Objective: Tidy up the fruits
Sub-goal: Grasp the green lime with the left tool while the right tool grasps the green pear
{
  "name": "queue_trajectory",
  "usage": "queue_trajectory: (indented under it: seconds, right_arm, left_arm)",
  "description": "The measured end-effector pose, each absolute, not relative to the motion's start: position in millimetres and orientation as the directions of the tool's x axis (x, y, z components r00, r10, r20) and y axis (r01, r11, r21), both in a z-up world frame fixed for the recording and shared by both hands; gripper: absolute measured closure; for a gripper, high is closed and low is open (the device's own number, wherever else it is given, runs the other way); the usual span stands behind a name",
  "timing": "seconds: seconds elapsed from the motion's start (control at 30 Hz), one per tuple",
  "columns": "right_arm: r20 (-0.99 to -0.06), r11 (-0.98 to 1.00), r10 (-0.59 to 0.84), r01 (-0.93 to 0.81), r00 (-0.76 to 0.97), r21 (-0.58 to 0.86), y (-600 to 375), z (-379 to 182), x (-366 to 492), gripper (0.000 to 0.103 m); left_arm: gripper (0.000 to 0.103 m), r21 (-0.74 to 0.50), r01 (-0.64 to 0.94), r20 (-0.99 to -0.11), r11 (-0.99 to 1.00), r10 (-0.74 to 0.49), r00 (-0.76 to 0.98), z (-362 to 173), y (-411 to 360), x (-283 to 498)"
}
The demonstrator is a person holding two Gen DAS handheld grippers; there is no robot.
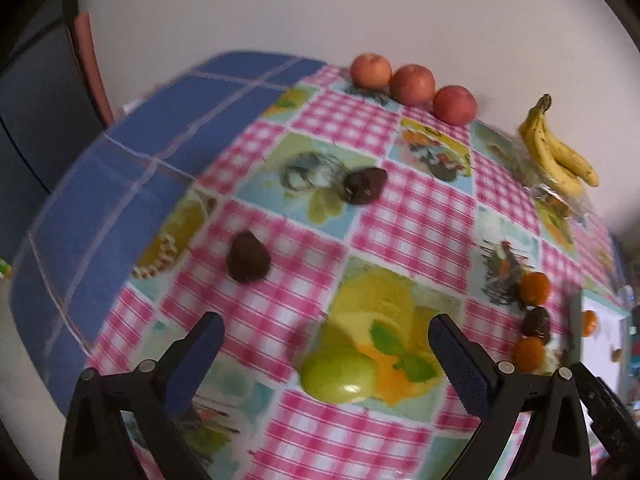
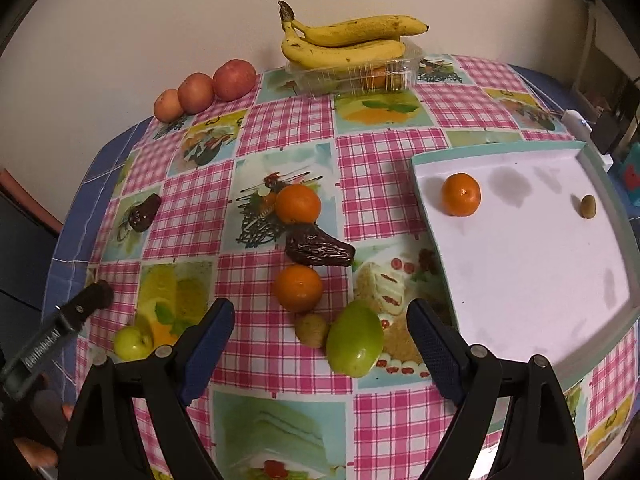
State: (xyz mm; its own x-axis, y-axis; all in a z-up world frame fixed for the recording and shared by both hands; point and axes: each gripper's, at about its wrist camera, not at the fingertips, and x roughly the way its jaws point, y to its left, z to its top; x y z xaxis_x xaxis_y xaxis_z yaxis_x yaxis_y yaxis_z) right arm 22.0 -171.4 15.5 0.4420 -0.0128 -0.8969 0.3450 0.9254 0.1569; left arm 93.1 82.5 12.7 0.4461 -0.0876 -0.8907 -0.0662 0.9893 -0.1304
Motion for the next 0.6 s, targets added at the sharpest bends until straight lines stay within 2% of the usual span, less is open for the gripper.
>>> queue_trajectory:
  seconds: [0.17,0.23,0.27,0.37,0.43,0.5,0.57,0.6]
  right_arm:
    - [-0.895,0.923,-0.025,0.354,0.446,0.151,-185,17,21,0.015]
    - [-0.894,0.919,-0.023,0.362,0.448,0.158,-191,18,20,0.02]
    - [-0.895,0.916,-0.021,0.367,0.445,0.16,-194,17,19,0.026]
    - [-0.909,0.907,-0.001,0.383,0.416,0.174,-201,7,18,0.029]
    - [-0.92,0.906,0.015,0.385,0.392,0.178,-202,-2,18,0.037]
    - [-0.932,0.9,0.033,0.394,0.361,0.185,-203,-12,18,0.045]
    - [-0.937,0.889,0.067,0.406,0.342,0.212,-205,-21,17,0.047]
    - [-0.937,0.884,0.082,0.409,0.341,0.226,-206,-24,16,0.047]
  left_arm:
    - [0.003,-0.135,-0.054,-0.907,0.989,-0.101,0.409,7,73,92]
    - [0.012,-0.153,-0.059,-0.916,0.986,-0.119,0.383,0,72,93]
    - [0.018,-0.165,-0.069,-0.923,0.984,-0.129,0.364,-6,72,93]
    - [0.023,-0.185,-0.1,-0.934,0.978,-0.143,0.328,-17,75,94]
    - [0.028,-0.216,-0.129,-0.937,0.968,-0.168,0.308,-23,79,94]
    - [0.038,-0.243,-0.157,-0.939,0.957,-0.191,0.286,-30,82,94]
    - [0.048,-0.228,-0.175,-0.945,0.958,-0.174,0.278,-33,83,93]
    - [0.048,-0.232,-0.179,-0.944,0.956,-0.177,0.279,-34,84,94]
